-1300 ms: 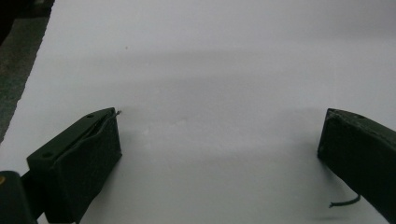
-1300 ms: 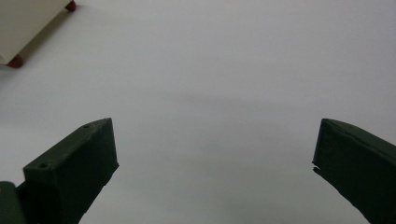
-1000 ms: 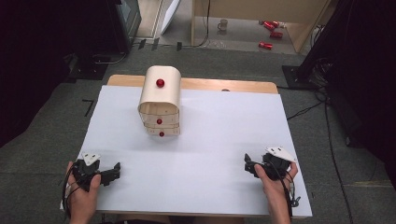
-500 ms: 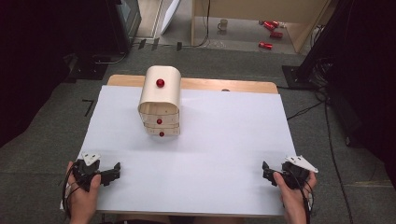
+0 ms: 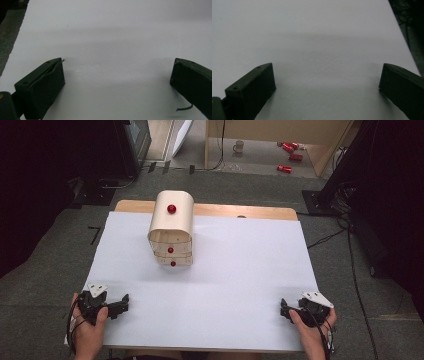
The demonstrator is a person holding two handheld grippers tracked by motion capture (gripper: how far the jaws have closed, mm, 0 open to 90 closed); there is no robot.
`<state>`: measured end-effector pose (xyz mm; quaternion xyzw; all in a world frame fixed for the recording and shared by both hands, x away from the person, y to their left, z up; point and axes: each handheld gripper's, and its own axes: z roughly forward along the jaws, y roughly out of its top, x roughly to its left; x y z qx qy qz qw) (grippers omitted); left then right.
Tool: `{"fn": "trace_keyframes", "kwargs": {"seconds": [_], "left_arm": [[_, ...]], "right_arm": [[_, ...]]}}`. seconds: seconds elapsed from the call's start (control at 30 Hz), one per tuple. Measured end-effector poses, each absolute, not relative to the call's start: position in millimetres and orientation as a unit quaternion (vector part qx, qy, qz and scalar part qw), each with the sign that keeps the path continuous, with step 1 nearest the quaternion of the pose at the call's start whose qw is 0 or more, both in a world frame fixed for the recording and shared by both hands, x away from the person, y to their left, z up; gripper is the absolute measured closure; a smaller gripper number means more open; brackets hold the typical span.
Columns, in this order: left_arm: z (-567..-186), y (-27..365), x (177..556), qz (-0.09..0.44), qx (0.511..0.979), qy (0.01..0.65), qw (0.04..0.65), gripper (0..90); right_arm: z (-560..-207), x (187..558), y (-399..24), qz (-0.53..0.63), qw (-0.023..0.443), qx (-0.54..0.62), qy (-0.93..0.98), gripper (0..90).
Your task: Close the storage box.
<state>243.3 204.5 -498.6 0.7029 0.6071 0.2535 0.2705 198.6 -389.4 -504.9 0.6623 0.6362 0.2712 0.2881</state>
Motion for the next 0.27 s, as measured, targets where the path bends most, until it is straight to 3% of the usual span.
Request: {"fn": "trace_keyframes", "kwargs": {"seconds": [0.27], "left_arm": [[-498.5,204.4,243.4,0.253,0.703,0.607,0.27,0.0]], "right_arm": [[-505.4,199.3,-391.5,0.277,0.279,0.666,0.634,0.0]]}}
